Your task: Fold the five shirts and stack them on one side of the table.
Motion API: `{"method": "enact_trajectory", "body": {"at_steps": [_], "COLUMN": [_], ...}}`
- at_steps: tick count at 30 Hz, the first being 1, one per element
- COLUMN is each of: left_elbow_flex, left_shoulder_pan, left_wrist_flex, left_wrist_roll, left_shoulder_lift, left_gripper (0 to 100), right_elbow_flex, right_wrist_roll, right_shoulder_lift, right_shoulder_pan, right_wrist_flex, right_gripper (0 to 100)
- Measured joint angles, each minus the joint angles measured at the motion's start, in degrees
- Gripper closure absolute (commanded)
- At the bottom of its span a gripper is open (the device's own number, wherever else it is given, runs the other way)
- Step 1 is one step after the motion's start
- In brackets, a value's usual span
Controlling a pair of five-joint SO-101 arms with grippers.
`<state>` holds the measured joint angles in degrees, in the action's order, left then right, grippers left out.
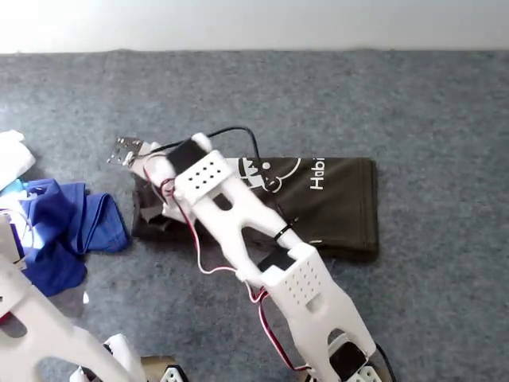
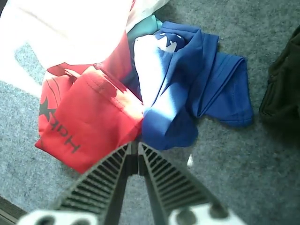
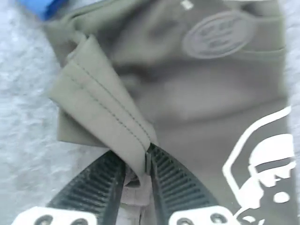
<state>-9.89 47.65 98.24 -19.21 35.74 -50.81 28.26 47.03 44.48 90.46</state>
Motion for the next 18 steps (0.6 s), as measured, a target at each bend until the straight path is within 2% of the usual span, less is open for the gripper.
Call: {"method": "enact_trajectory", "body": {"at_steps": [4, 8, 10, 15, 18], "left_elbow_flex": [0.0, 0.0, 0.0, 0.0, 0.0], "left_shoulder_pan": [0.0, 0.0, 0.0, 0.0, 0.0], "left_wrist_flex": [0.0, 0.0, 0.0, 0.0, 0.0], "left_wrist_roll": [0.0, 0.0, 0.0, 0.0, 0.0], "left_shoulder_lift": [0.0, 0.0, 0.0, 0.0, 0.0], "left_gripper": [99, 99, 99, 99, 99], "right_elbow_flex": [0.0, 0.0, 0.0, 0.0, 0.0], "right_wrist_roll": [2.1, 2.5, 2.5, -2.4, -4.0], "right_shoulder_lift": [0.0, 0.4, 1.1, 1.7, 1.6], "right_shoulder_pan": [-1.8, -3.2, -3.9, -5.9, -6.2], "right_wrist_flex": [-3.9, -4.7, -4.7, -4.7, -4.7], "right_gripper": [96.2, 77.3, 72.3, 73.1, 81.3]}}
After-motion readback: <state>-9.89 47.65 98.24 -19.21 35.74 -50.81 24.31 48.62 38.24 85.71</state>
